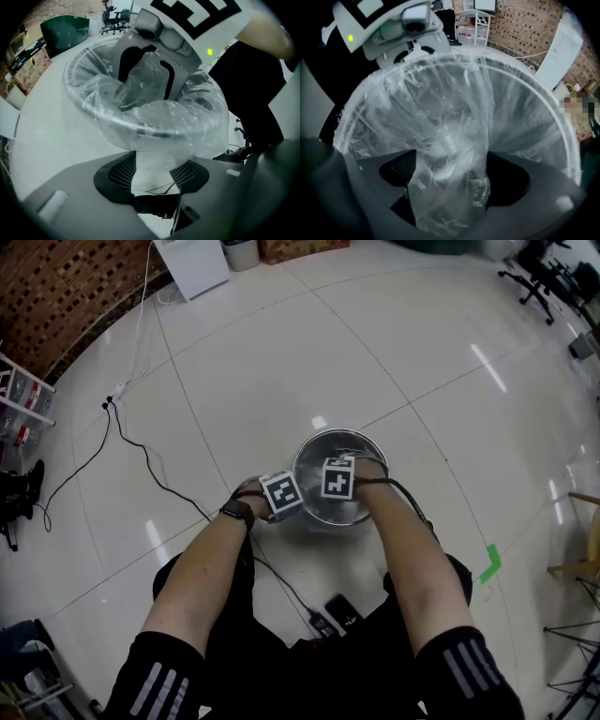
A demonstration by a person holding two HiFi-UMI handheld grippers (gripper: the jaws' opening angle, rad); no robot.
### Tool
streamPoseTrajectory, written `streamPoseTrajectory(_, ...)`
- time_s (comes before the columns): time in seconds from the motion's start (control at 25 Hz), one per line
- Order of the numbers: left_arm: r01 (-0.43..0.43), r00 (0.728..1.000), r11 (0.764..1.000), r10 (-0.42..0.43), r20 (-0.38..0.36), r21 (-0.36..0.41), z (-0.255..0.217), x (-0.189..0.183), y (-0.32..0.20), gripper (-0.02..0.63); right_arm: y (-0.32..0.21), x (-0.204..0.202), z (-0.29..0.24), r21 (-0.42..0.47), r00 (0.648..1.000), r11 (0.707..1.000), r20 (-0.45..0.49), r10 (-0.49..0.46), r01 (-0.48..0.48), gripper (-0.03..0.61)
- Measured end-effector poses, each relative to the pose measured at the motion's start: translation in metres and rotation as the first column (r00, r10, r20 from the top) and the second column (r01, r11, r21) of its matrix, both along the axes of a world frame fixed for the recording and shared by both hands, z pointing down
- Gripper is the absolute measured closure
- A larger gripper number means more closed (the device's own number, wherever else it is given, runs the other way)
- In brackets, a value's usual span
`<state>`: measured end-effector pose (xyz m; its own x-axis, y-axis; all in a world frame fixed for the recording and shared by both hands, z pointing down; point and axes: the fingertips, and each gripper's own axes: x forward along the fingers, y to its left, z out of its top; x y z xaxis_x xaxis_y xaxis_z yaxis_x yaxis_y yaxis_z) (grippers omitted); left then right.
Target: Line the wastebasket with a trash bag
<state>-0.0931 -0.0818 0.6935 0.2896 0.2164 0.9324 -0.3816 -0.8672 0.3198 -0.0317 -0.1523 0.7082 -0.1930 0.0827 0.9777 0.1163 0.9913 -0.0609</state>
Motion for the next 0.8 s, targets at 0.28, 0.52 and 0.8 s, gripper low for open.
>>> streamPoseTrajectory(0.28, 0.084, 0.996, 0.996, -0.084, 0.013, 0.043, 0.007, -0.012, -0.023, 0.408, 0.003, 0.000, 0.026, 0.010, 0.998, 0.998, -0.034, -0.059, 0.059, 0.107)
streamPoseTrajectory(0.52, 0.088, 0.996, 0.996, -0.088, 0.008, -0.007, 0.007, -0.007, -0.018, 0.408, -0.001, -0.004, 0.024, 0.003, 0.999, 0.999, -0.007, -0.045, 0.045, 0.107)
streamPoseTrajectory(0.8, 0.027, 0.998, 0.999, -0.029, 0.056, 0.034, -0.001, -0.018, -0.019, 0.403, -0.002, 0.001, -0.029, -0.019, 0.997, 1.000, 0.068, 0.023, -0.022, 0.107)
